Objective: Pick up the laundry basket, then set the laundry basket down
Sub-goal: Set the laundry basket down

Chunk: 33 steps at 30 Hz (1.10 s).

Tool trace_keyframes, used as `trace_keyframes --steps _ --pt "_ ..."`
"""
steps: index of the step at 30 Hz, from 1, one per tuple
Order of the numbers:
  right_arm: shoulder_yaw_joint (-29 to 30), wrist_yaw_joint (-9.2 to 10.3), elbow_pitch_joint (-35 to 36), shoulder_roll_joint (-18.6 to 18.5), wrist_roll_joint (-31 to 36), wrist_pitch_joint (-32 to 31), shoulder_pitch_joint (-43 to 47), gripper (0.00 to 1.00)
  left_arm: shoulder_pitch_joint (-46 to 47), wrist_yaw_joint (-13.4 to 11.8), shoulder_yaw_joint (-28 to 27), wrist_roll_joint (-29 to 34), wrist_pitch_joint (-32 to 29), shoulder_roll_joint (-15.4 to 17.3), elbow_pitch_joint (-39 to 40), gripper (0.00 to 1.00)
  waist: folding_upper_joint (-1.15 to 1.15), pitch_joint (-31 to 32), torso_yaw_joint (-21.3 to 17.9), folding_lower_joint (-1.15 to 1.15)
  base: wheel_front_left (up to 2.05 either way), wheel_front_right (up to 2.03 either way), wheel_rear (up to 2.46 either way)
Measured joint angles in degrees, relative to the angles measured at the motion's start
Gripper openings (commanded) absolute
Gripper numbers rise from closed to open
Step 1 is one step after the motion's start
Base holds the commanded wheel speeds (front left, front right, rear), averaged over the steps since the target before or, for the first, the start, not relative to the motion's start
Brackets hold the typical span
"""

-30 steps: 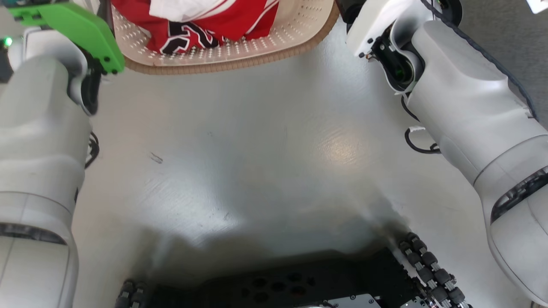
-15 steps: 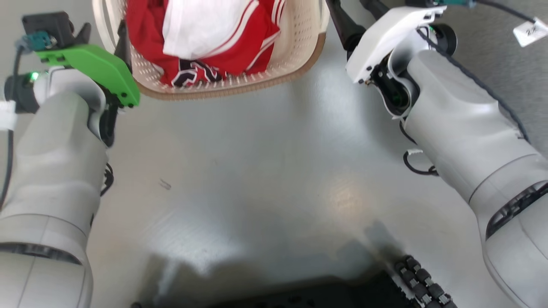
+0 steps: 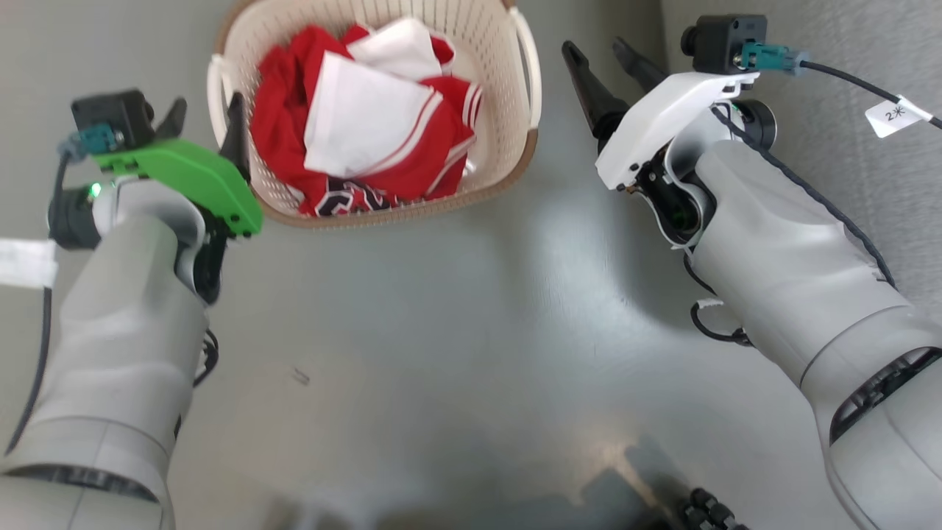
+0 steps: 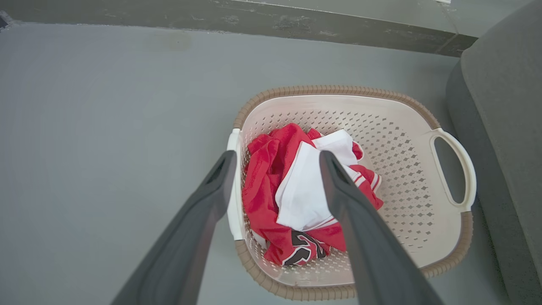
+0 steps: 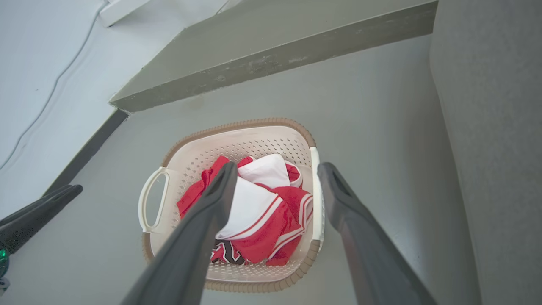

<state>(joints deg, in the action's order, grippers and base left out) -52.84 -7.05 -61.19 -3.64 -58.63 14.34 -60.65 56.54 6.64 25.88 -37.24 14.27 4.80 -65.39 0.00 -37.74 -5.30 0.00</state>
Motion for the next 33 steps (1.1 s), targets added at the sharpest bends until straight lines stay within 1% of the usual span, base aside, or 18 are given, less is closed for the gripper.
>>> trace_keyframes --steps 3,6,13,23,27,28,31,33 --pt "1.8 0.0 2.2 -0.5 1.2 0.0 0.2 1.0 -1.9 0.4 -0.2 -0.3 0.0 0.0 1.2 1.0 0.0 2.2 0.0 0.0 0.0 0.0 0.0" --pt "3.2 0.0 4.1 -1.5 2.6 0.0 0.9 1.0 -3.4 0.4 -1.3 -0.3 0.0 0.1 4.2 1.0 0.0 4.5 0.1 0.0 0.0 0.0 0.0" --pt "5.8 0.0 7.1 -3.5 5.4 0.1 8.1 1.0 -7.2 0.4 -3.4 -0.2 0.2 0.2 10.8 1.0 0.0 9.7 0.7 0.0 0.0 0.0 0.0" --pt "9.9 0.03 13.0 -4.2 9.6 0.1 16.6 1.0 -16.2 0.4 -6.5 2.3 0.2 1.4 17.5 1.0 0.0 17.2 1.7 -0.01 0.0 0.0 0.0" --pt "12.2 0.69 15.9 -5.1 11.4 0.1 20.0 1.0 -19.4 0.3 -7.9 3.4 0.2 1.3 21.3 1.0 0.0 20.2 2.0 0.0 0.0 0.0 0.0" --pt "12.9 1.08 16.7 -5.2 12.0 0.1 20.8 1.0 -20.3 0.0 -8.2 3.7 0.2 1.3 21.9 1.0 0.0 20.9 2.0 -0.01 0.0 0.0 0.0" --pt "13.9 1.2 18.7 -5.2 13.4 0.1 23.4 1.0 -23.8 -0.3 -8.4 4.4 0.2 1.2 23.4 1.0 0.0 23.2 2.2 0.0 0.0 0.0 0.0" --pt "14.3 1.85 19.6 -5.3 14.3 0.1 25.5 1.0 -26.0 -0.3 -8.4 5.2 0.2 0.8 24.1 1.0 0.0 24.7 2.2 0.0 0.0 0.0 0.0"
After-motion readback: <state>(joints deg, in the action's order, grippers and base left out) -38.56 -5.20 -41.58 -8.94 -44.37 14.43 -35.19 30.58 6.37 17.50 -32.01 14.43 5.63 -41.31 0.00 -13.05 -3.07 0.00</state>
